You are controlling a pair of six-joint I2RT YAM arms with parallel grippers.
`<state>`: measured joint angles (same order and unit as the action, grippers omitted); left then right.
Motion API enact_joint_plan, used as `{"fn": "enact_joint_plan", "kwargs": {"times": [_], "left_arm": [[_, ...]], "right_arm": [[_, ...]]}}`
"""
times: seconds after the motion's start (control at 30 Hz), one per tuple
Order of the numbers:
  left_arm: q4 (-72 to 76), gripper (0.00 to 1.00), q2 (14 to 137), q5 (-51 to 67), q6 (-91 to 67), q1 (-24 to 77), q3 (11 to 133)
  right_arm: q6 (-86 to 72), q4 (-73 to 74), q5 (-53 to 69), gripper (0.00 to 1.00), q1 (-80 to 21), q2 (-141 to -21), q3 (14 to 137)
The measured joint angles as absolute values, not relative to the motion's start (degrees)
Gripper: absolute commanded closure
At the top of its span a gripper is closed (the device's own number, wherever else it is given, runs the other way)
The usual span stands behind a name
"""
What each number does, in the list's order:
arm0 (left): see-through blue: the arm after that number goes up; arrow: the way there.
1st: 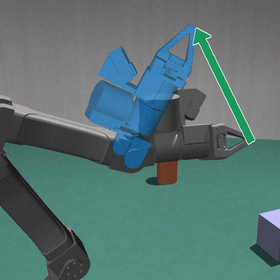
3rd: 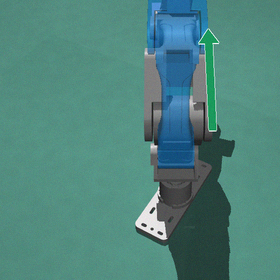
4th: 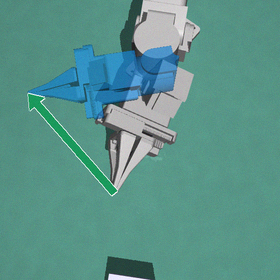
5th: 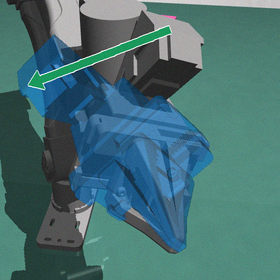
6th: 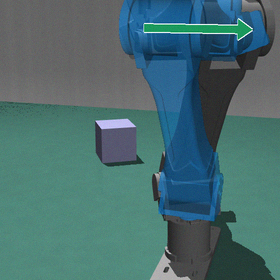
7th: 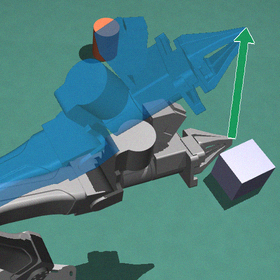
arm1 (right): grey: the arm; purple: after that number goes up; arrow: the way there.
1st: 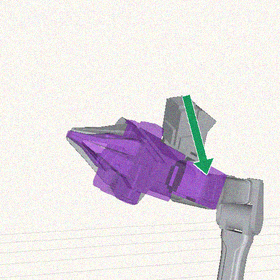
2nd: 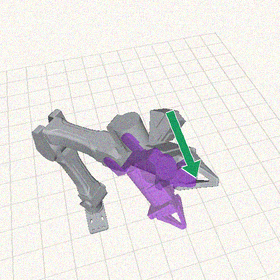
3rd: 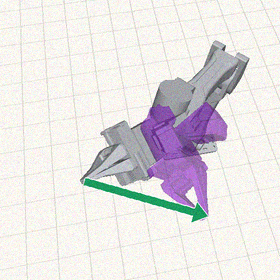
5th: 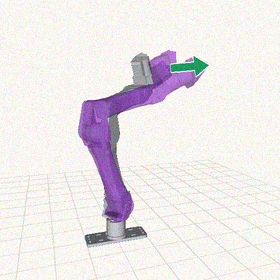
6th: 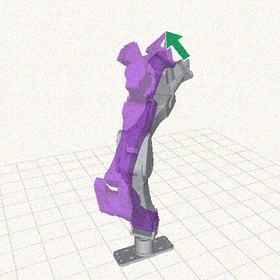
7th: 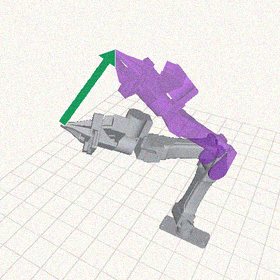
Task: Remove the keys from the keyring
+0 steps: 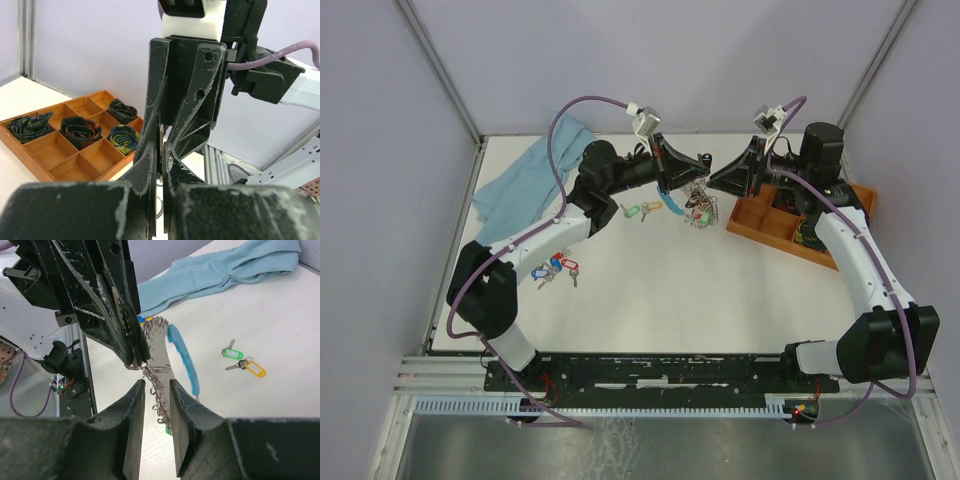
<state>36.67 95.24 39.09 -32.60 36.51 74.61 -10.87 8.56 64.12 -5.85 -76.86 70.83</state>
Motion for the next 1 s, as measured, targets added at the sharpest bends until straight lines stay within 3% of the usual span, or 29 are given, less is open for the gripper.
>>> {"fn": "enact_joint_plan", "kwargs": {"times": [0.67,1.0], "left_arm": [[39.81,0.97,96.92,42.22,-35.77,36.51,74.61],[39.59,0.97,96.92,42.15,-35.77,36.49,74.61]], "right_arm": [[-4.54,11.77,71.11,0.72,-6.00,-76.25,69.49],[0.97,17.54,72.10,0.60,-6.68,-76.03,69.49]]}}
